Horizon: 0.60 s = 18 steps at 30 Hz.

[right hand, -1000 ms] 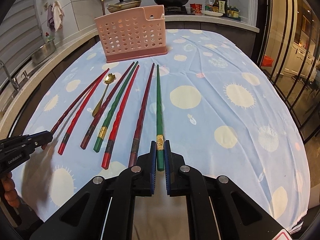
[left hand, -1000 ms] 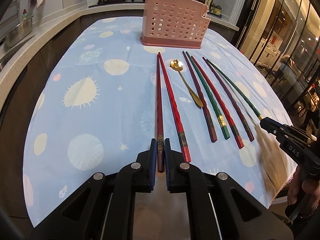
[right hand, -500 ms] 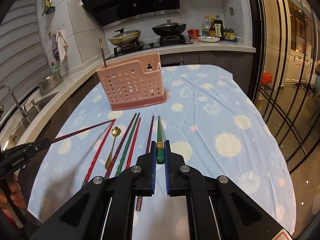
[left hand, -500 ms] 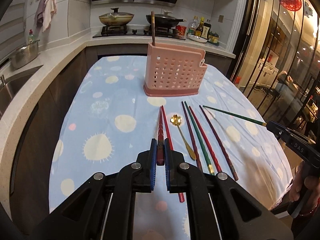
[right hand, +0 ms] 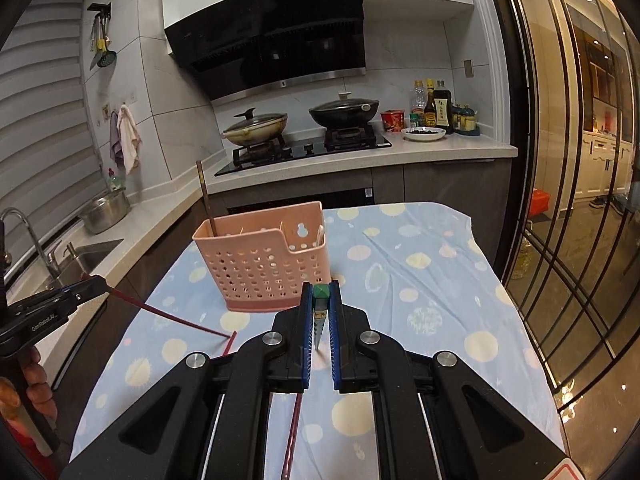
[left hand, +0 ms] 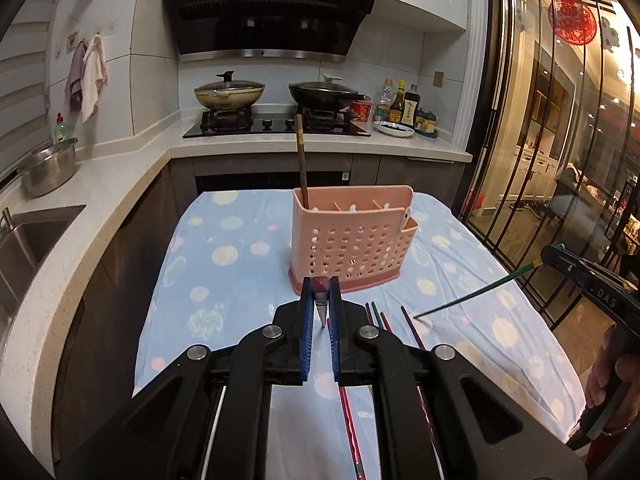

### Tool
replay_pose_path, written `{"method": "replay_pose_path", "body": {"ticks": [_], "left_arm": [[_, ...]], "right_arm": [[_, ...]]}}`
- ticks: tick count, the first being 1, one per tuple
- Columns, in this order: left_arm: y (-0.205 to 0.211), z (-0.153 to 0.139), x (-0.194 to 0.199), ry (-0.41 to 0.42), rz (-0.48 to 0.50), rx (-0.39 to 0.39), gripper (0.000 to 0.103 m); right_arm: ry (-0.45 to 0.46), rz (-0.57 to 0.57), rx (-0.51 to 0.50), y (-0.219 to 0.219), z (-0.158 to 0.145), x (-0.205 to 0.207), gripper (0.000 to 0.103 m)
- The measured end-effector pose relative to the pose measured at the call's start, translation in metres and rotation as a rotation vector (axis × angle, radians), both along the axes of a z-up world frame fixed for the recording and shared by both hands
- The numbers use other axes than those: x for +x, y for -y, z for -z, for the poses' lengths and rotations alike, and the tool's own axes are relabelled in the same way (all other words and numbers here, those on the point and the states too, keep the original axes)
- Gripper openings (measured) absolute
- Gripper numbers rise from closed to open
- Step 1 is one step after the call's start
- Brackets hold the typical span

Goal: Organize utensils
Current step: 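Lift both chopsticks and release them into the pink holder with both tools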

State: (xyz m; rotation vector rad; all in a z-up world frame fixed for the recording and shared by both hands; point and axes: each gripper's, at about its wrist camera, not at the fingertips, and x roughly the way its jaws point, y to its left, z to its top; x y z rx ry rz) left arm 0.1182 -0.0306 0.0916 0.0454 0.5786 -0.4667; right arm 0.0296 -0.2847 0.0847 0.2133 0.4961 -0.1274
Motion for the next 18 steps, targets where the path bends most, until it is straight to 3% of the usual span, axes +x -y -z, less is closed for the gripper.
{"method": "replay_pose_path", "body": {"ticks": [11, 18], "left_arm": [[0.016, -0.045, 0.030, 0.084, 0.020, -0.013, 0.007], [0.030, -0.096, 0.039, 0.192, 0.034, -0.030, 0.007]], "right_arm": [[0.080, -0.044, -0.015, 0.005, -0.048, 0.036, 0.007], [0.153, -0.062, -0.020, 0.005, -0.094, 0.064, 0.007]]}}
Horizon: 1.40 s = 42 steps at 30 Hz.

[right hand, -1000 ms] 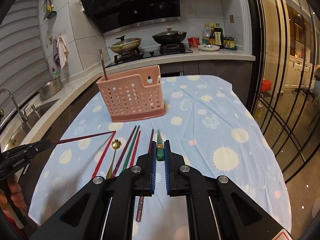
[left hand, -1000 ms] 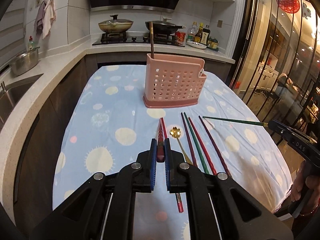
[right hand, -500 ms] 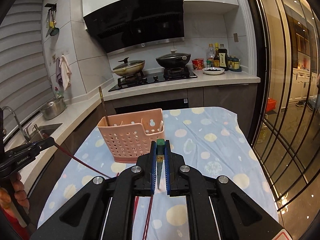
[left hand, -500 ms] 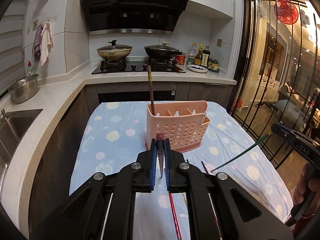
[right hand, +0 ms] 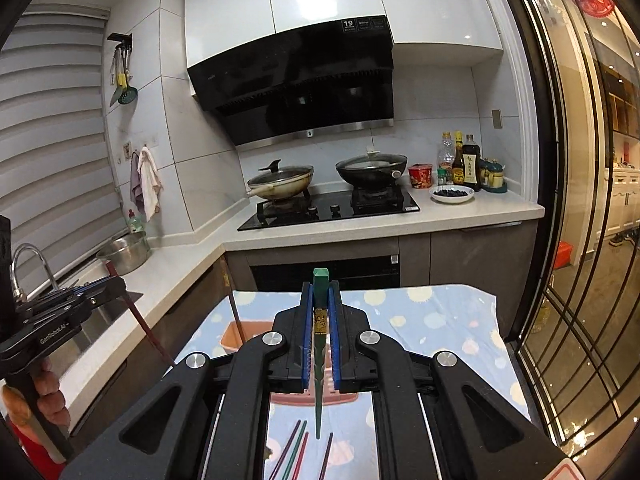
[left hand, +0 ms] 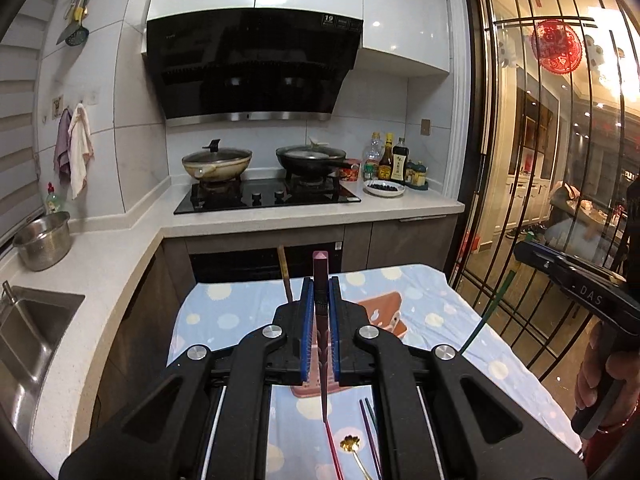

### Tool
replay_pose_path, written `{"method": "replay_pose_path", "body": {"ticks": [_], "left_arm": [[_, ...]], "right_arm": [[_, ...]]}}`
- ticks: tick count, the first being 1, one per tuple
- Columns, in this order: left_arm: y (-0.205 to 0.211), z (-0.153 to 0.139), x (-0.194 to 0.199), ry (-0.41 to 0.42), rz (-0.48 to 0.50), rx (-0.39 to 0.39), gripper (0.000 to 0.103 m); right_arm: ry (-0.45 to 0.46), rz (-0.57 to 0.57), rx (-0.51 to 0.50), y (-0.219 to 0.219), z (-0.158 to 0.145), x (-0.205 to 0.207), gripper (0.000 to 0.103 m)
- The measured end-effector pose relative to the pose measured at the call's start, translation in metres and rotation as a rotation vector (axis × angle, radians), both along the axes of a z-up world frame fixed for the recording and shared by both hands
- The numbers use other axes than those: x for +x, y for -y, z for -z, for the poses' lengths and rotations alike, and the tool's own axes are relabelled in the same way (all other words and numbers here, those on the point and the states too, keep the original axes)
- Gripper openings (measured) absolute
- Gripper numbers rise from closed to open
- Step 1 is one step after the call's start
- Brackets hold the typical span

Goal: Organize utensils
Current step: 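Lift both chopsticks and release them into the pink holder with both tools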

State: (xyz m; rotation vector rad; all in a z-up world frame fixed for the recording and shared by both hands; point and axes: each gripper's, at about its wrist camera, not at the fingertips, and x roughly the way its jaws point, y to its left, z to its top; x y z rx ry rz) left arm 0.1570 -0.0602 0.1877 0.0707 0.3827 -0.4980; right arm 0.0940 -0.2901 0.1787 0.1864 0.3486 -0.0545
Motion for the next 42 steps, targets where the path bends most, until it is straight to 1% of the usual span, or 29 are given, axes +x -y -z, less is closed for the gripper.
{"method": "replay_pose_path", "body": {"ticks": [6, 9, 11, 14, 19, 24, 28, 31, 35, 37, 38, 39, 40, 41, 42], "left_arm": [[0.017, -0.042, 0.017, 0.078, 0.006, -0.011, 0.007], [0.026, -0.055, 0.030, 0.096, 0.001, -0.011, 0.007], [0.031, -0.058, 0.039, 0.097, -0.003, -0.009, 0.007], [0.037, -0.056, 0.055, 0.087, -0.022, 0.003, 0.007], [0.042, -0.040, 0.081, 0.039, -0.033, 0.023, 0.007], [0.040, -0.025, 0.093, 0.009, -0.033, 0.036, 0.007], [0.039, -0.019, 0.099, -0.008, -0.031, 0.031, 0.007], [0.040, -0.014, 0.100, -0.019, -0.026, 0.036, 0.007], [0.039, -0.008, 0.100, -0.037, -0.022, 0.043, 0.007], [0.037, -0.006, 0.101, -0.048, -0.038, 0.039, 0.008], [0.035, -0.006, 0.101, -0.051, -0.052, 0.034, 0.014], [0.033, -0.006, 0.103, -0.057, -0.069, 0.030, 0.023], [0.031, -0.006, 0.103, -0.059, -0.088, 0.024, 0.047], [0.028, -0.006, 0.102, -0.049, -0.113, 0.019, 0.062], [0.026, -0.006, 0.102, -0.039, -0.130, 0.023, 0.062]], "right_arm": [[0.036, 0.003, 0.012, 0.004, -0.035, 0.038, 0.007], [0.042, 0.005, 0.015, 0.003, -0.045, 0.059, 0.007], [0.042, 0.003, 0.018, 0.002, -0.047, 0.072, 0.007], [0.040, -0.004, 0.025, -0.001, -0.045, 0.091, 0.007], [0.026, -0.020, 0.035, -0.006, -0.037, 0.117, 0.007], [0.056, -0.037, 0.048, -0.007, -0.045, 0.120, 0.007], [0.075, -0.029, 0.022, -0.015, -0.050, 0.120, 0.007], [0.045, -0.020, 0.016, -0.018, -0.040, 0.127, 0.007], [-0.030, -0.019, 0.010, -0.018, -0.017, 0.139, 0.007], [-0.053, -0.016, 0.010, -0.017, -0.008, 0.142, 0.009], [-0.060, -0.007, 0.009, -0.016, -0.005, 0.142, 0.017], [-0.062, 0.001, 0.008, -0.015, -0.001, 0.141, 0.029], [-0.057, 0.009, 0.011, -0.014, -0.001, 0.138, 0.035], [-0.051, 0.016, 0.012, -0.013, 0.000, 0.135, 0.042], [-0.047, 0.021, 0.011, -0.012, 0.001, 0.132, 0.043]]}}
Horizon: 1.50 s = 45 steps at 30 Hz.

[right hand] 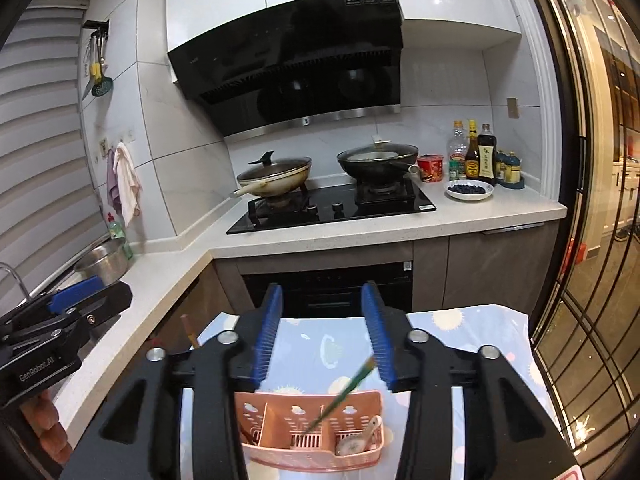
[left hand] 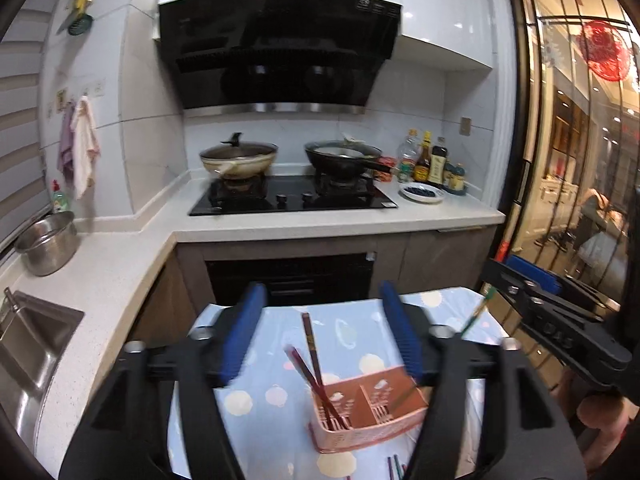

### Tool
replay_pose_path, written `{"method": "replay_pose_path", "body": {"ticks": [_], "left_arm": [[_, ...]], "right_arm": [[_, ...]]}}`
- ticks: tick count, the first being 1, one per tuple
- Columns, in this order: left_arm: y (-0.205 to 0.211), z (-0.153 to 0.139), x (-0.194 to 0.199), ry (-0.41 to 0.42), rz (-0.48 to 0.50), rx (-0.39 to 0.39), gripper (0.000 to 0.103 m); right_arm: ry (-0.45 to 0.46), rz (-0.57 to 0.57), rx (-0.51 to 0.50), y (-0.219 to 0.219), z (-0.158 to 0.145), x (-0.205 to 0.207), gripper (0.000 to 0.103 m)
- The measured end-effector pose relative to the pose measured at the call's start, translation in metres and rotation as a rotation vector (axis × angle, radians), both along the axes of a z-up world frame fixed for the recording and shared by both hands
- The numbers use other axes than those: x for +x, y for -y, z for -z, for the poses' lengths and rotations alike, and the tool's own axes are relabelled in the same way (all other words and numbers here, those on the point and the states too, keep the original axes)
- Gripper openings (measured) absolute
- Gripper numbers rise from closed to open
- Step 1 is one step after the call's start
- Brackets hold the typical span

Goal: Organize utensils
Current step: 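Lift both chopsticks and release them into the pink holder with both tools, then withdraw both open tools from the holder back over the table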

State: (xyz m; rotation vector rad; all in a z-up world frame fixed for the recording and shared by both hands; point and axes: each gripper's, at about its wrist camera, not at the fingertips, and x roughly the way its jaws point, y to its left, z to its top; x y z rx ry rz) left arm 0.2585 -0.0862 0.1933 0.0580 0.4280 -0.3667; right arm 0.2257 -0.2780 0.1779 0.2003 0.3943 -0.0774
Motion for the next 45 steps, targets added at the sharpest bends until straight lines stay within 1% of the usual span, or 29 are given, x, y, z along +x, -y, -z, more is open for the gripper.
{"method": "replay_pose_path", "body": {"ticks": [5, 9, 11, 12, 16, 19, 21, 28, 30, 33, 37, 40, 45], "left_arm": [[-0.006, 0.006, -0.008, -0.011, -0.007, 0.015, 0.062], [-0.008, 0.015, -0.018, -0.017, -0.005, 0.039, 0.063], [-0.011, 0.019, -0.024, -0.025, -0.006, 0.038, 0.070], [-0.012, 0.021, -0.027, -0.027, -0.008, 0.038, 0.071], [-0.019, 0.029, -0.042, -0.031, -0.003, 0.043, 0.072], [-0.024, 0.038, -0.053, -0.041, -0.003, 0.046, 0.075], [-0.026, 0.046, -0.063, -0.046, 0.001, 0.059, 0.075], [-0.035, 0.085, -0.093, -0.100, 0.007, 0.071, 0.077], [-0.038, 0.098, -0.099, -0.131, 0.010, 0.069, 0.077], [-0.043, 0.114, -0.106, -0.167, 0.009, 0.068, 0.077], [-0.048, 0.126, -0.109, -0.198, -0.001, 0.055, 0.077], [-0.050, 0.134, -0.111, -0.208, -0.017, 0.058, 0.077], [-0.054, 0.156, -0.117, -0.266, -0.021, 0.055, 0.077]], "right_arm": [[-0.001, 0.004, 0.004, 0.003, 0.005, -0.021, 0.046], [-0.016, 0.000, 0.009, 0.003, 0.013, -0.039, 0.046], [-0.024, -0.006, 0.015, 0.002, 0.018, -0.049, 0.046], [-0.027, -0.006, 0.014, 0.002, 0.021, -0.053, 0.046], [-0.030, 0.002, 0.009, 0.000, 0.030, -0.076, 0.046], [-0.041, 0.010, 0.006, 0.000, 0.041, -0.094, 0.046], [-0.054, 0.012, 0.002, -0.001, 0.051, -0.107, 0.046], [-0.131, 0.043, -0.099, -0.018, 0.093, -0.146, 0.046], [-0.151, 0.039, -0.099, -0.019, 0.102, -0.151, 0.046], [-0.164, 0.038, -0.083, -0.013, 0.108, -0.150, 0.046], [-0.155, 0.062, -0.032, 0.004, 0.109, -0.142, 0.046], [-0.158, 0.089, -0.021, 0.010, 0.115, -0.143, 0.046], [-0.194, 0.103, 0.002, 0.012, 0.135, -0.156, 0.046]]}}
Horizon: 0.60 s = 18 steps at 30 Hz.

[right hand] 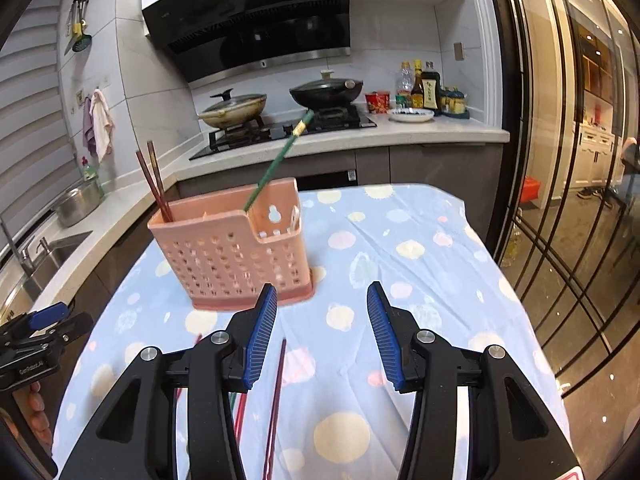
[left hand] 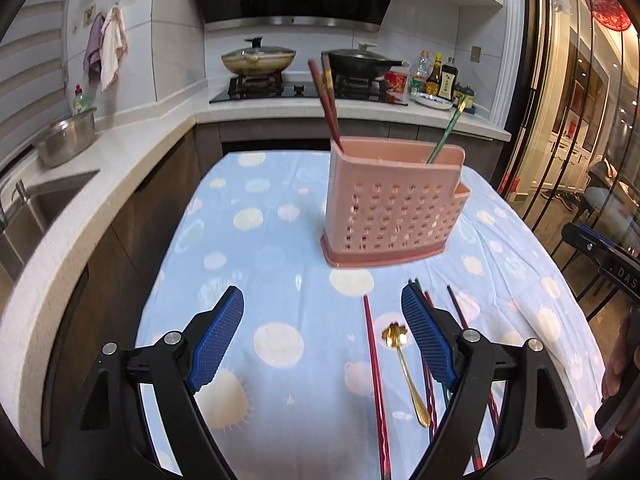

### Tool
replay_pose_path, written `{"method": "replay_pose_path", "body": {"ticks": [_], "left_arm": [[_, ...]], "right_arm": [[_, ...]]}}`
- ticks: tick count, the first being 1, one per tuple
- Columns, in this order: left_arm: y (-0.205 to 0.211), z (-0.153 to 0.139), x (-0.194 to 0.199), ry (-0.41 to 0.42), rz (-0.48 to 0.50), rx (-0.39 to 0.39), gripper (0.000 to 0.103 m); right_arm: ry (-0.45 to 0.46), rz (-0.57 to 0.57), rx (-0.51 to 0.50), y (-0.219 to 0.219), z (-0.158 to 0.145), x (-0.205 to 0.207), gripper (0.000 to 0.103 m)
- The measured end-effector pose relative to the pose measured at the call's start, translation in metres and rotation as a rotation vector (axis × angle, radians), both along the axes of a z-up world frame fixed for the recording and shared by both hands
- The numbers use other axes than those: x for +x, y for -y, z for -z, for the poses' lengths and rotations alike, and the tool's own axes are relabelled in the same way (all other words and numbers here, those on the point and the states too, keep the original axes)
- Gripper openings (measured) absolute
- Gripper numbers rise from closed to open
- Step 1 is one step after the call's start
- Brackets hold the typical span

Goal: Organize utensils
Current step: 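Withdraw both open tools from the holder back over the table, then grasp a red chopstick with the left tool while the right tool grasps a dark-red chopstick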

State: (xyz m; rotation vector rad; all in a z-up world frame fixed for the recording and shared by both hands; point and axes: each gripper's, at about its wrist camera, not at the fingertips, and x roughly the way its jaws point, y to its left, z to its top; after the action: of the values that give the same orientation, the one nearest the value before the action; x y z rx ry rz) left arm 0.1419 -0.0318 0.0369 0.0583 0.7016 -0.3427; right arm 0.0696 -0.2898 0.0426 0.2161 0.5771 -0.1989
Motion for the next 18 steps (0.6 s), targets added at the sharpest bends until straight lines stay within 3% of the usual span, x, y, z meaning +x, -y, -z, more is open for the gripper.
{"method": "replay_pose_path", "body": {"ticks": [5, 9, 18], "left_arm": [[-0.003, 0.034, -0.022, -0.068, 0.009, 0.044, 0.077], [-0.006, 0.061, -0.045, -0.135, 0.038, 0.081, 0.077], [-0.006, 0.092, -0.098, -0.202, 0.087, 0.105, 0.076]], "right_arm": [[-0.092, -0.016, 0.034, -0.015, 0.042, -0.029, 0.046], [-0.173, -0.043, -0.002, -0.039, 0.072, -0.058, 0.046], [-0.227, -0.103, 0.013, -0.073, 0.098, -0.098, 0.044]]}}
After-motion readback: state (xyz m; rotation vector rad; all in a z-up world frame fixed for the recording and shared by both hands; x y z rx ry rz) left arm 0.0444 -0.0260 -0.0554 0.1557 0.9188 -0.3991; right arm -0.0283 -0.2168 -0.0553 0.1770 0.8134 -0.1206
